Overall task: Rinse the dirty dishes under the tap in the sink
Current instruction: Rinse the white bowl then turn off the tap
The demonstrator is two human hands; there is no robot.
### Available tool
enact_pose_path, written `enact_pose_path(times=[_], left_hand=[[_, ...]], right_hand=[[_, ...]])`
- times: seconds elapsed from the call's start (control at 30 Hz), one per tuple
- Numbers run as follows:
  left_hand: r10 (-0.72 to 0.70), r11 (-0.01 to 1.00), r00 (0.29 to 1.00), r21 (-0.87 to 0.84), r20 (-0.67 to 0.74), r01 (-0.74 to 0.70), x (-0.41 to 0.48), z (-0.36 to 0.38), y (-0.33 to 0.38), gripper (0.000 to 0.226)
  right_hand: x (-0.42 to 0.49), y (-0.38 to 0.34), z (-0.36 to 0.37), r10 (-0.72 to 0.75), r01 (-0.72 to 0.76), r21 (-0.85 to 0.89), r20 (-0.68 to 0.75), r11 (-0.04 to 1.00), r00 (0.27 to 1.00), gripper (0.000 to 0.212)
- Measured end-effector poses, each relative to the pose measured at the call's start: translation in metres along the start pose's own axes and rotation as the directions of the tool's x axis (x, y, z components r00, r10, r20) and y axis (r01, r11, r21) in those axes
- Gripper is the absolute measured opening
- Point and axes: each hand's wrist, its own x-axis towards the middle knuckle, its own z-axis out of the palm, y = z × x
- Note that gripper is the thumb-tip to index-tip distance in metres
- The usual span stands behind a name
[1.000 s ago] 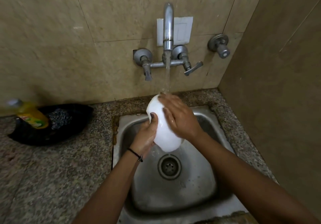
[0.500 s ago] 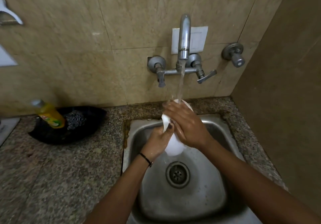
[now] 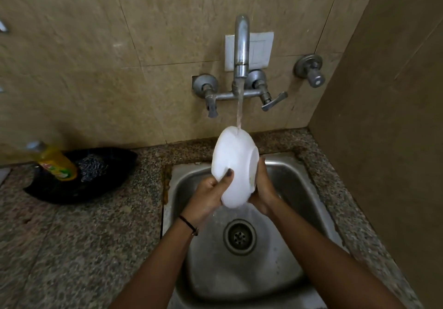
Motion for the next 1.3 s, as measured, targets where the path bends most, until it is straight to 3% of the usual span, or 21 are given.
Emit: enact_pose_path(times=[0.07,0.13,0.27,0.33,0.4,0.5,0.57,0.6,0.67,0.7,0.73,0.8,0.83,0.93,0.97,1.07,1.1,1.17,1.23,1.27,1.3], left_hand=[[-0.105,0.972,0.99,-0.199,0.099,0.123,0.001,-0.009,0.006,0.06],[-0.113,0.971,0.977,-0.188,0.179,0.147,0.003,-0.016,0.013,0.052],[-0.069,0.988,0.972,-0.117,0.225,0.097,0.005,-0.017,0.01,0.051],[-0.043,0.992,0.979,-0.11,0.2,0.066,0.007,-0.013,0.004,0.05],[-0.028,0.993,0.987,-0.107,0.161,0.046,0.011,-0.01,-0.001,0.047],[-0.002,0.993,0.991,-0.118,0.133,0.018,0.014,-0.012,-0.007,0.045],[0.006,0.994,0.991,-0.105,0.132,0.008,0.013,-0.014,-0.005,0.045],[0.001,0.995,0.99,-0.097,0.141,0.013,0.012,-0.013,-0.003,0.046],[-0.012,0.996,0.986,-0.087,0.165,0.026,0.01,-0.011,0.001,0.049],[-0.015,0.996,0.986,-0.085,0.165,0.03,0.009,-0.01,0.0,0.05],[-0.017,0.996,0.988,-0.085,0.155,0.03,0.009,-0.01,0.0,0.047],[-0.005,0.996,0.992,-0.091,0.13,0.017,0.01,-0.013,-0.001,0.04],[0.002,0.996,0.992,-0.092,0.128,0.009,0.01,-0.015,0.0,0.04],[0.003,0.998,0.99,-0.055,0.138,0.005,0.009,-0.015,0.002,0.044],[0.001,0.999,0.992,-0.049,0.129,0.006,0.008,-0.014,0.002,0.045],[0.016,0.998,0.995,-0.056,0.099,-0.011,0.005,-0.013,0.004,0.043],[0.02,0.999,0.995,-0.05,0.098,-0.016,0.005,-0.014,0.005,0.041],[0.018,0.999,0.995,-0.043,0.097,-0.014,0.003,-0.016,0.008,0.043],[0.021,0.995,0.996,-0.095,0.089,-0.012,0.003,-0.017,0.008,0.049],[0.026,0.99,0.997,-0.14,0.074,-0.015,0.003,-0.018,0.008,0.05],[0.036,0.981,0.998,-0.194,0.058,-0.024,0.003,-0.018,0.008,0.05]], right_hand=[[0.011,-0.016,0.001,-0.052,0.041,-0.147,-0.068,0.988,0.996,0.046],[0.014,-0.034,0.003,-0.135,0.093,-0.392,-0.081,0.915,0.988,0.053],[0.009,-0.054,0.01,-0.36,0.376,-0.622,0.159,0.687,0.919,0.023],[-0.001,-0.054,0.012,-0.416,0.516,-0.646,0.318,0.563,0.852,0.025],[-0.013,-0.044,0.013,-0.488,0.696,-0.661,0.525,0.283,0.697,0.037],[-0.032,-0.031,0.007,-0.346,0.838,-0.436,0.881,-0.327,0.323,0.045],[-0.027,-0.035,0.0,-0.266,0.817,-0.331,0.937,-0.472,0.226,0.046],[-0.021,-0.038,-0.002,-0.32,0.805,-0.412,0.901,-0.426,0.292,0.048],[-0.016,-0.043,0.0,-0.507,0.711,-0.686,0.673,-0.156,0.538,0.052],[-0.017,-0.044,0.005,-0.555,0.684,-0.721,0.615,-0.11,0.56,0.053],[-0.022,-0.043,0.009,-0.565,0.705,-0.691,0.65,-0.159,0.509,0.053],[-0.026,-0.038,0.008,-0.404,0.782,-0.509,0.841,-0.359,0.361,0.05],[-0.025,-0.04,0.006,-0.339,0.804,-0.445,0.884,-0.395,0.323,0.049],[-0.016,-0.044,0.01,-0.507,0.737,-0.659,0.69,-0.148,0.516,0.052],[-0.018,-0.044,0.013,-0.54,0.709,-0.692,0.65,-0.132,0.534,0.053],[-0.021,-0.043,0.014,-0.467,0.77,-0.525,0.817,-0.363,0.338,0.047],[-0.018,-0.044,0.015,-0.452,0.791,-0.522,0.817,-0.318,0.357,0.045],[0.0,-0.038,0.01,-0.508,0.746,-0.665,0.633,0.03,0.584,0.047],[0.01,-0.032,0.012,-0.418,0.474,-0.683,0.263,0.555,0.869,0.055],[0.008,-0.028,0.011,-0.317,0.335,-0.599,0.14,0.727,0.938,0.059],[0.002,-0.02,0.006,-0.27,0.276,-0.555,0.096,0.784,0.958,0.061]])
